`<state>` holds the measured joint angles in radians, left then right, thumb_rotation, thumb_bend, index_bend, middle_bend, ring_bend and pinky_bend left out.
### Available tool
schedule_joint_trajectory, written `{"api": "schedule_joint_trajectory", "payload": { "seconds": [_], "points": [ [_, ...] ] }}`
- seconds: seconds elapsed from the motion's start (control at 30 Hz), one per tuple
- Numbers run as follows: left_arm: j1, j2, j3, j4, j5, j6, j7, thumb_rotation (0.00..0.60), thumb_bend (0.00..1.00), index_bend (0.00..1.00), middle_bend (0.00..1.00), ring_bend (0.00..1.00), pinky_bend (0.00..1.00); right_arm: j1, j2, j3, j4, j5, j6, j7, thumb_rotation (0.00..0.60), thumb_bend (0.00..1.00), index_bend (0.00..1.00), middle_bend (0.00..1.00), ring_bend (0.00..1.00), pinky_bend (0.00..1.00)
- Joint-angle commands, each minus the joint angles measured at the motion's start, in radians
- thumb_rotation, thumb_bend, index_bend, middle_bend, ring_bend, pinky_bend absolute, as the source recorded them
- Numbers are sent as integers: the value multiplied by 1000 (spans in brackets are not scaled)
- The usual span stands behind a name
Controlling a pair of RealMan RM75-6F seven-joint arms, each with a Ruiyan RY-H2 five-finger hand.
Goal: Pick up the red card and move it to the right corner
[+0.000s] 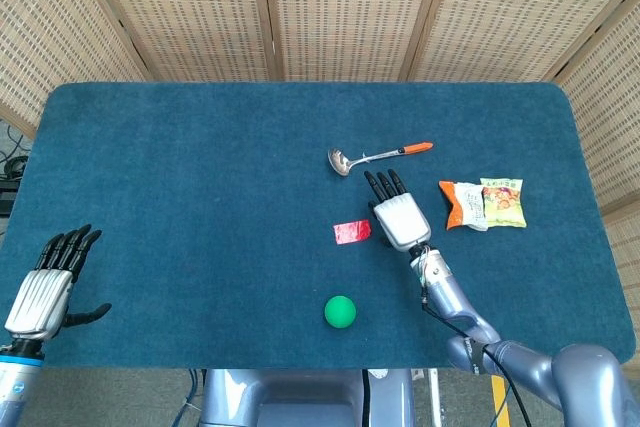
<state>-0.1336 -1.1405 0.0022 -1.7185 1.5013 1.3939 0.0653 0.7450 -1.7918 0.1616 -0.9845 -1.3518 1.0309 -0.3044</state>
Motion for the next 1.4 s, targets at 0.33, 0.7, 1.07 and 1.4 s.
{"api": "schedule_joint_trajectory", "payload": {
  "seconds": [0.33, 0.7, 1.07, 1.4],
  "points": [
    [-2, -2, 1, 2, -2, -5, -1, 600, 51, 0, 0, 0, 0, 20, -54, 2, 69, -10, -22, 32, 600, 0, 504, 0, 0, 0],
    [-5, -4, 0, 8, -11, -14, 0, 600, 51, 0, 0, 0, 0, 37, -85, 7, 127, -10, -49, 54, 600, 0, 504, 0, 0, 0],
    [-7, -6, -1, 12, -16, -19, -2, 600, 52, 0, 0, 0, 0, 43, -99, 6, 157, -14, -57, 67, 600, 0, 504, 0, 0, 0],
    [-8, -5, 0, 10, -15, -21, -2, 600, 52, 0, 0, 0, 0, 53, -118, 9, 180, -16, -66, 70, 600, 48, 509, 11, 0, 0]
  ]
}}
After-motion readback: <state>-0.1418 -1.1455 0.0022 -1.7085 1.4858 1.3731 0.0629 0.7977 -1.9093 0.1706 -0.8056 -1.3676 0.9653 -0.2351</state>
